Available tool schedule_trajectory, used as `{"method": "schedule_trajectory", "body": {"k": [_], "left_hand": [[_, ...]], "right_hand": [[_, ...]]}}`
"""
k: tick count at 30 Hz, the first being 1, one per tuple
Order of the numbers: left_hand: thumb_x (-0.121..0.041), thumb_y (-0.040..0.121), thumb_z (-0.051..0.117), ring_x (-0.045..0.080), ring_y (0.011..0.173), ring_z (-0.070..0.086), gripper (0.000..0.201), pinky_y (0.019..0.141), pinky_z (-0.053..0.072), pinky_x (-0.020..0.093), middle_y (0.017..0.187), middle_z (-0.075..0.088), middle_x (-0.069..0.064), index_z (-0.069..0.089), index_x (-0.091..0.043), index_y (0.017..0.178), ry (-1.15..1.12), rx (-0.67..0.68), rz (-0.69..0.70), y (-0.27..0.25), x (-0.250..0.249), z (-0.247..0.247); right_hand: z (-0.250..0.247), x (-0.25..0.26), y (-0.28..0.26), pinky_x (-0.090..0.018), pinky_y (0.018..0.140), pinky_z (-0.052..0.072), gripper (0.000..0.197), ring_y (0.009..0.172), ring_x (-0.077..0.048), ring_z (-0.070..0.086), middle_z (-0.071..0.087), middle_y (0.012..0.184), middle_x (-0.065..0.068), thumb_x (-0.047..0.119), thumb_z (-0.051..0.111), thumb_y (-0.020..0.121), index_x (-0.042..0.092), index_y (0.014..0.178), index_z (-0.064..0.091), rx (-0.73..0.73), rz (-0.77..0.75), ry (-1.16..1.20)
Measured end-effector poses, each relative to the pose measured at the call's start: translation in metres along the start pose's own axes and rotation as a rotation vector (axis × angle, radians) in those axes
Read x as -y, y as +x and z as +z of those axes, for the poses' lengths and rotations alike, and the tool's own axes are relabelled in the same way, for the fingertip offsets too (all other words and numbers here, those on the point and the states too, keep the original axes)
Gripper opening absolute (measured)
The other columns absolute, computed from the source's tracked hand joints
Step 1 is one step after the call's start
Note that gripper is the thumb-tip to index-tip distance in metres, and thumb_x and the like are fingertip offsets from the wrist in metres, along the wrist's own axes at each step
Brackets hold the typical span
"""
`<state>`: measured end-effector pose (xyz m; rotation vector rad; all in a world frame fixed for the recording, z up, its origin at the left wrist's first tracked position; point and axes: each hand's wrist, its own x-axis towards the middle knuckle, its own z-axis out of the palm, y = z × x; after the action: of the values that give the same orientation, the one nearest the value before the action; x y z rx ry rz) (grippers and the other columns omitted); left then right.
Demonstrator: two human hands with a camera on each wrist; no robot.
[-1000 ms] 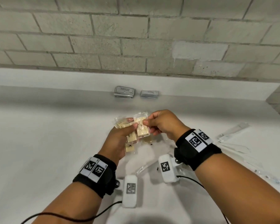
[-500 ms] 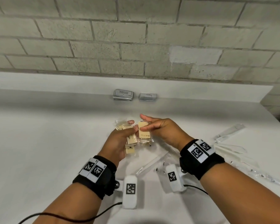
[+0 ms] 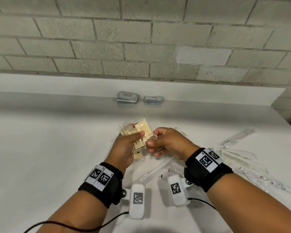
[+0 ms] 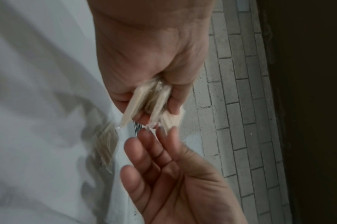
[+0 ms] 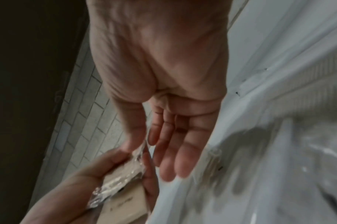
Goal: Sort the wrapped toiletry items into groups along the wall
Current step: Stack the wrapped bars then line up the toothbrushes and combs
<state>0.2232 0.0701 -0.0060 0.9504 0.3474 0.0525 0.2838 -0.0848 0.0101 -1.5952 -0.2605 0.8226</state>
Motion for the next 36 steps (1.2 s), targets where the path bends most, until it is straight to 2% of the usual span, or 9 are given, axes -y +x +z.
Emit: {"method": "schedule_trajectory", "body": {"k": [6, 9, 14, 18, 21, 24, 27, 32, 36], "left_hand": [[-0.004, 0.085, 0.064, 0.017, 0.062, 0.062, 0.015, 0.052, 0.054, 0.026, 0.072, 0.064, 0.003, 0.057, -0.016, 0.091, -0.059, -0.061, -0.008, 0.0, -0.002, -0.007], [-0.016, 0.089, 0.063, 0.019, 0.075, 0.061, 0.008, 0.06, 0.057, 0.031, 0.078, 0.06, 0.002, 0.057, -0.015, 0.086, -0.178, -0.146, -0.117, 0.005, -0.006, -0.023], [0.001, 0.087, 0.048, 0.033, 0.097, 0.067, 0.023, 0.065, 0.058, 0.042, 0.103, 0.066, 0.013, 0.058, -0.013, 0.102, -0.224, -0.135, -0.203, 0.001, -0.008, -0.041], [-0.002, 0.085, 0.059, 0.025, 0.064, 0.072, 0.027, 0.045, 0.055, 0.035, 0.082, 0.074, 0.01, 0.064, -0.012, 0.109, -0.108, -0.172, -0.226, -0.007, -0.006, -0.041], [-0.006, 0.087, 0.06, 0.021, 0.055, 0.07, 0.011, 0.042, 0.054, 0.031, 0.07, 0.073, 0.007, 0.067, -0.01, 0.095, -0.025, -0.19, -0.204, -0.01, -0.003, -0.043], [-0.008, 0.084, 0.066, 0.021, 0.059, 0.071, 0.009, 0.05, 0.056, 0.031, 0.076, 0.073, 0.007, 0.069, -0.012, 0.092, 0.015, -0.184, -0.151, -0.009, -0.001, -0.042], [-0.007, 0.084, 0.067, 0.024, 0.07, 0.072, 0.022, 0.054, 0.057, 0.032, 0.091, 0.072, 0.012, 0.067, -0.005, 0.106, 0.049, -0.169, -0.058, -0.009, 0.0, -0.032], [-0.004, 0.084, 0.066, 0.029, 0.078, 0.067, 0.028, 0.062, 0.057, 0.033, 0.096, 0.067, 0.018, 0.062, -0.001, 0.112, 0.072, -0.157, 0.034, -0.006, 0.003, -0.019], [-0.015, 0.089, 0.065, 0.022, 0.071, 0.069, 0.007, 0.063, 0.059, 0.031, 0.085, 0.07, 0.01, 0.065, -0.011, 0.094, -0.045, -0.187, -0.034, -0.004, 0.0, -0.023]], "right_hand": [[-0.021, 0.019, 0.009, -0.039, 0.064, 0.053, 0.014, 0.071, -0.029, 0.066, 0.069, 0.077, -0.008, 0.001, 0.06, 0.088, 0.015, 0.086, 0.058, -0.206, -0.118, 0.085], [-0.039, 0.041, 0.021, -0.028, 0.057, 0.049, 0.015, 0.067, -0.018, 0.058, 0.063, 0.077, -0.003, -0.001, 0.058, 0.089, 0.013, 0.091, 0.063, -0.272, -0.197, -0.211], [-0.029, 0.053, 0.06, -0.023, 0.054, 0.045, 0.013, 0.059, -0.012, 0.054, 0.062, 0.07, -0.003, -0.003, 0.064, 0.085, 0.008, 0.091, 0.068, -0.145, -0.041, -0.719], [-0.011, 0.027, 0.085, -0.027, 0.059, 0.049, 0.021, 0.059, -0.019, 0.059, 0.061, 0.066, -0.003, -0.003, 0.066, 0.082, 0.015, 0.074, 0.061, -0.085, 0.06, -0.837], [-0.011, 0.019, 0.088, -0.026, 0.071, 0.047, 0.007, 0.079, -0.021, 0.061, 0.063, 0.082, -0.001, 0.006, 0.069, 0.081, 0.012, 0.083, 0.067, -0.197, -0.071, -0.952], [-0.005, 0.033, 0.073, -0.026, 0.062, 0.047, 0.011, 0.068, -0.016, 0.059, 0.064, 0.077, -0.001, 0.015, 0.069, 0.084, 0.004, 0.088, 0.069, -0.263, -0.174, -0.704], [0.007, 0.042, 0.049, -0.024, 0.049, 0.049, 0.013, 0.051, -0.013, 0.057, 0.066, 0.066, -0.003, 0.01, 0.073, 0.081, 0.003, 0.091, 0.069, -0.032, -0.07, -0.36], [0.01, 0.033, 0.032, -0.023, 0.046, 0.047, 0.017, 0.044, -0.011, 0.054, 0.06, 0.053, 0.0, 0.003, 0.077, 0.077, 0.01, 0.074, 0.061, -0.036, -0.07, -0.328], [0.003, 0.027, 0.019, -0.027, 0.073, 0.056, 0.024, 0.074, -0.018, 0.065, 0.067, 0.081, -0.004, -0.008, 0.073, 0.075, 0.015, 0.078, 0.069, -0.154, -0.353, -0.233]]}}
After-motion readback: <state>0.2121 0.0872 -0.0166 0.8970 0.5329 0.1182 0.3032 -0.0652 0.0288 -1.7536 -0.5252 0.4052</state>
